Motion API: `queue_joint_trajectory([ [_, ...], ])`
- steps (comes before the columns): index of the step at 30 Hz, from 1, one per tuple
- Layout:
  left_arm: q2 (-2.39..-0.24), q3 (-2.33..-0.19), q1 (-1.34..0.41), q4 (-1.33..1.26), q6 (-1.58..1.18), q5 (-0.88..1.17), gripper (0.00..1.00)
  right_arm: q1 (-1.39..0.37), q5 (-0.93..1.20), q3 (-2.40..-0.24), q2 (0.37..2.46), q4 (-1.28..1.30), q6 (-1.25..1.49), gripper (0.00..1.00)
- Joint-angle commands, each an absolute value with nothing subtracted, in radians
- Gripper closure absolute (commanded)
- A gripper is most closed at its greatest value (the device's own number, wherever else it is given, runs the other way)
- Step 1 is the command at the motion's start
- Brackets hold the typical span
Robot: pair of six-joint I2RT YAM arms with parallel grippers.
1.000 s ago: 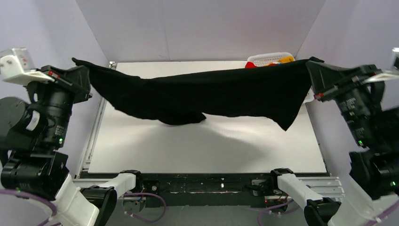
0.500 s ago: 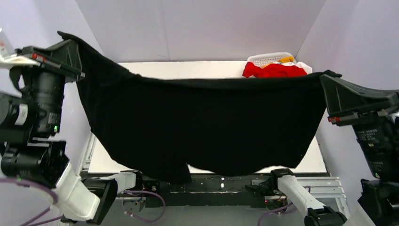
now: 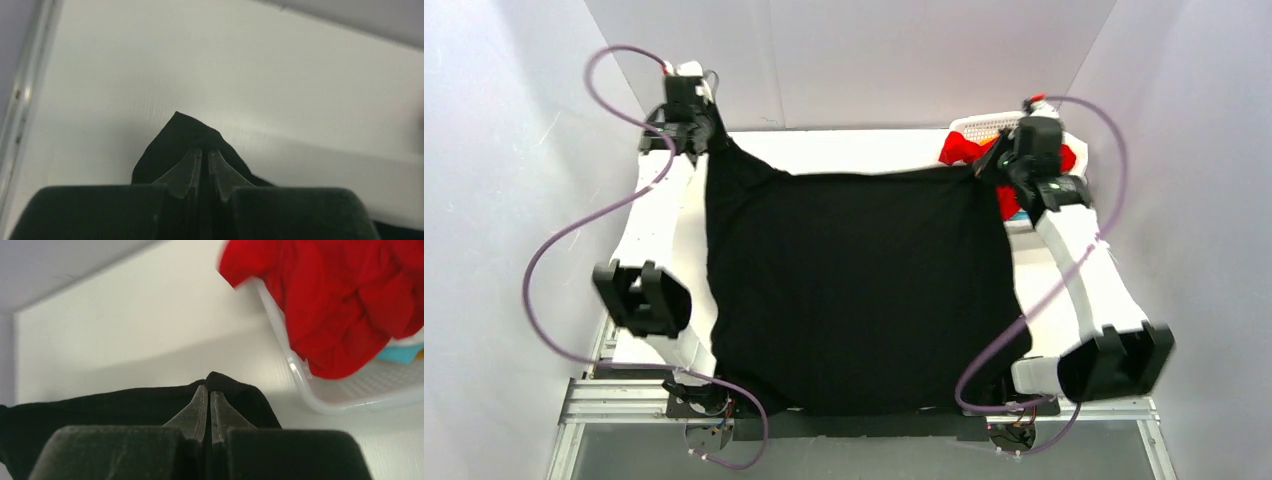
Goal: Fold and stack the t-shirts
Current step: Flatten out the tshirt
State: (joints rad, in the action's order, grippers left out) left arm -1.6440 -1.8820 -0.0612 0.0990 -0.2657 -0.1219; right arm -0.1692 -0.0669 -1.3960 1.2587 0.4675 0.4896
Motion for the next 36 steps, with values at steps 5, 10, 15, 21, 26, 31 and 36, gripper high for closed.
queue_joint_trajectory([
  [5, -1.974, -1.813, -0.061, 0.019, -0.314, -0.105, 1.00, -0.140, -0.161, -1.354, 1.608, 0.203, 0.435, 0.99],
  [10, -2.141, -1.919, -0.062, 0.083, -0.359, -0.101, 1.00, -0.138, -0.193, -1.516, 1.821, 0.295, 0.384, 0.99],
  [15, -2.222, -1.992, -0.061, 0.114, -0.377, -0.117, 1.00, -0.138, -0.232, -1.593, 1.901, 0.309, 0.372, 0.99],
  [21, -2.195, -1.976, -0.064, 0.109, -0.397, -0.142, 1.00, -0.138, -0.227, -1.608, 1.906, 0.302, 0.355, 0.99],
  [26, -2.154, -1.949, -0.062, 0.035, -0.427, -0.216, 1.00, -0.138, -0.218, -1.636, 1.913, 0.285, 0.343, 0.99],
  [31, -2.161, -2.031, -0.040, 0.053, -0.366, -0.320, 1.00, -0.141, -0.132, -1.648, 1.905, 0.323, 0.380, 0.99],
  [36, -2.216, -2.115, -0.002, 0.101, -0.376, -0.287, 1.00, -0.150, -0.072, -1.653, 1.934, 0.300, 0.395, 0.99],
])
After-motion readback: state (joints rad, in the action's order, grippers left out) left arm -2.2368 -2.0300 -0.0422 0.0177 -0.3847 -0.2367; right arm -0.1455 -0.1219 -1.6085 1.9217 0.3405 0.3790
